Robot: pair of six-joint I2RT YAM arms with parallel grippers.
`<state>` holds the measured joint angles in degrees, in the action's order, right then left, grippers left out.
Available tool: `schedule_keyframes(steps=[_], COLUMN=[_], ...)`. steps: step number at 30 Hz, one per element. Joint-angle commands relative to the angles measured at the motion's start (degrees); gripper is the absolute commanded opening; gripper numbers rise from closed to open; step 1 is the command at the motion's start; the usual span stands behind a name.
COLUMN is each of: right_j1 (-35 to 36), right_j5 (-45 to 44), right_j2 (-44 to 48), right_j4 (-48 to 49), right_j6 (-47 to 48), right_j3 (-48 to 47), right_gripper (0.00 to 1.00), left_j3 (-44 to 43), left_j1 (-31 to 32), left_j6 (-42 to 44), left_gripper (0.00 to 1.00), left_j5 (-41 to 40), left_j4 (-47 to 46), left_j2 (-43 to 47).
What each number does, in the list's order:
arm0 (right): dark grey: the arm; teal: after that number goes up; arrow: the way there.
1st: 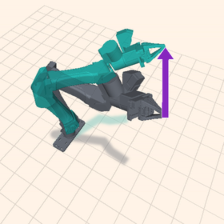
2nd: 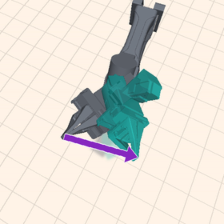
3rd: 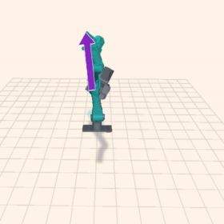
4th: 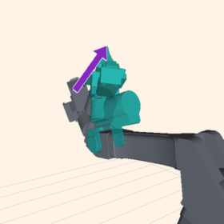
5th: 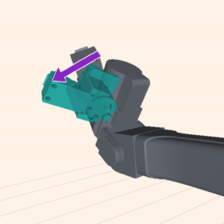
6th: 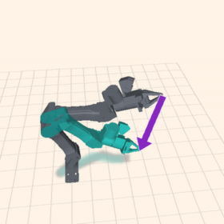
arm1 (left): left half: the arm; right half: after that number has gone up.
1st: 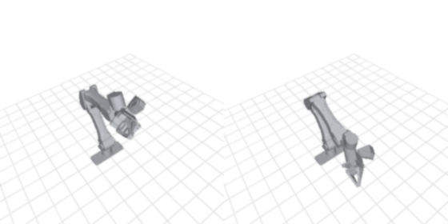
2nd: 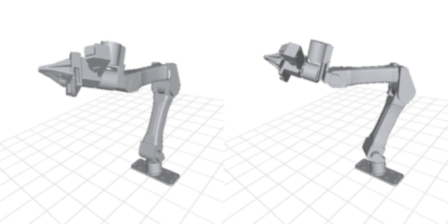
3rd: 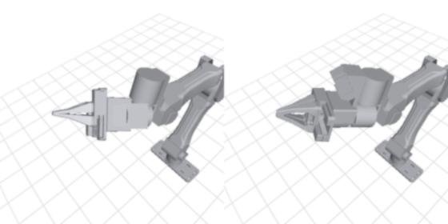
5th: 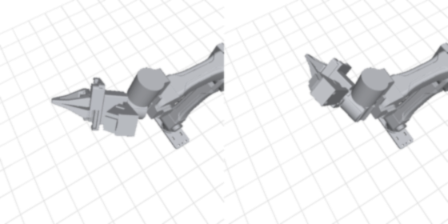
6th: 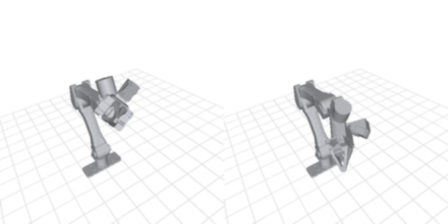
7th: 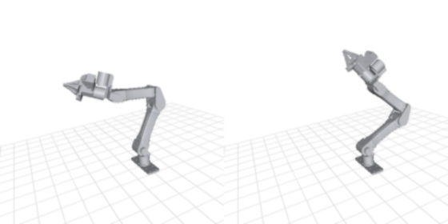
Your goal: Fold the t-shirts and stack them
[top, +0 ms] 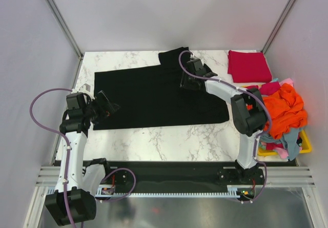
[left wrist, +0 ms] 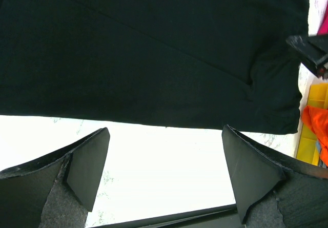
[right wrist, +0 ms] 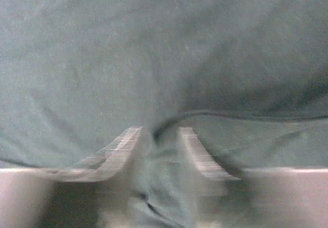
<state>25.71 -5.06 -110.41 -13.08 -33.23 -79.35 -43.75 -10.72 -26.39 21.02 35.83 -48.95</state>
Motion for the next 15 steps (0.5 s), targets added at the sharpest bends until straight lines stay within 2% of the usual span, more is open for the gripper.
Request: schedule_keyframes(steps=[1, 3, 10, 12, 14, 15], right_j1=[0.48, 0.48, -1.36, -2.59, -3.48, -3.57], right_j5=[0.23, -0.04, -3.29, -3.29, -4.51, -5.83], right_j2=[-5.15, -6.39, -6.31, -4.39, 0.7, 3.07], right_j4=[-4.49, -5.55, -8.89, -9.68, -10.12, -10.64], right_j6=[3.61, 5.02, 10.82, 10.82, 10.47, 8.9], right_j3=[-8.44, -11.51, -19.96, -18.05, -14.19, -8.51], right_gripper=[0.59, 0.68, 0.74, 0.75, 0.75, 0.78], left_j3=[-0.11, -0.11, -0.11, -0.37, -0.29, -0.55], left_j1=[0.26, 0.35, 0.35, 0.26, 0.35, 0.26], left_j6=[2.4, 2.4, 2.4, 2.49, 1.88, 1.26], left_gripper=[0.98, 0.98, 0.98, 0.98, 0.97, 0.97], left_j5=[-0.71, -0.62, -0.97, -1.15, -5.17, -8.68], left_j4=[-1.73, -1.73, -1.65, -1.56, -0.95, 1.15], left_j2=[0.78, 0.7, 0.08, -0.27, -0.27, -0.44])
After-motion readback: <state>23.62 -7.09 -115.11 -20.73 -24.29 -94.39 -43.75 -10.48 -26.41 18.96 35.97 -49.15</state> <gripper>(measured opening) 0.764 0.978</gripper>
